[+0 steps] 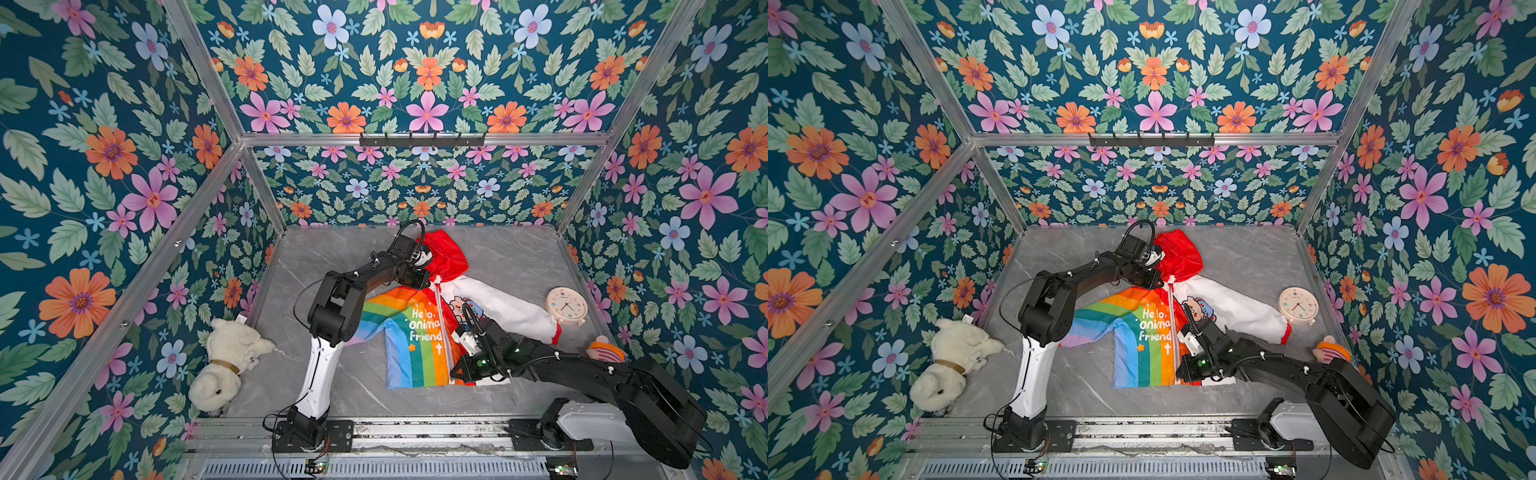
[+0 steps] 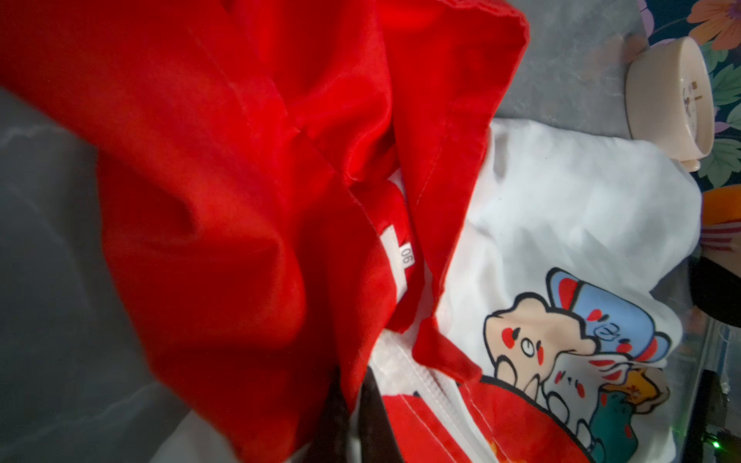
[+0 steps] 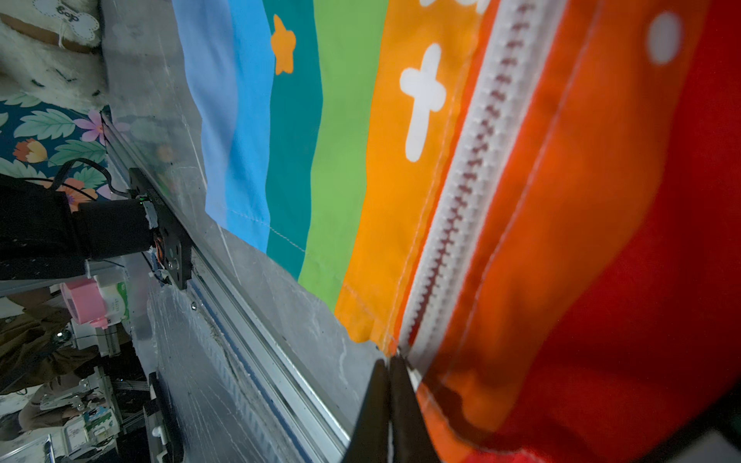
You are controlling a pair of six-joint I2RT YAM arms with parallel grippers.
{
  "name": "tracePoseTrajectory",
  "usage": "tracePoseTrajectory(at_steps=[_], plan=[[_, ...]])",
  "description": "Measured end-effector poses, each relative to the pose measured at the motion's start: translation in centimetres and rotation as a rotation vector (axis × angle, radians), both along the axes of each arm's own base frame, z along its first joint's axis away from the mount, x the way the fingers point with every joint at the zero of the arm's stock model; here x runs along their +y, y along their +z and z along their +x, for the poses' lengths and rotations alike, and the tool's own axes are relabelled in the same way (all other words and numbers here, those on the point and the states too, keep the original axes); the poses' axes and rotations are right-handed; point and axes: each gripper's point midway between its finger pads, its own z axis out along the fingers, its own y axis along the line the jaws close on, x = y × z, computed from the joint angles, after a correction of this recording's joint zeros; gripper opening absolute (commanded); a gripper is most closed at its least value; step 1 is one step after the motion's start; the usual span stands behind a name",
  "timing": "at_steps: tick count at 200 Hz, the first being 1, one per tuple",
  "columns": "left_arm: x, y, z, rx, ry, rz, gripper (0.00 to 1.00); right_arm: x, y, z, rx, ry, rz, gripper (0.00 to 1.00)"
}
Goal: Unzip the jacket
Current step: Unzip the zipper on the jacket.
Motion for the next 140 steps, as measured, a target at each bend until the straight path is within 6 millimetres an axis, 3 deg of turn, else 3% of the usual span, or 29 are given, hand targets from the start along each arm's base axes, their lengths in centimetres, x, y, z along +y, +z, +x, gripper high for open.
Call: tracePoseTrajectory(at_steps=[140], plan=[[-0.3, 0.7, 0.7, -0.032, -0.007, -0.006, 0.0, -0.1, 0.0, -1.4, 0.008, 0.034, 0.01, 0.0]])
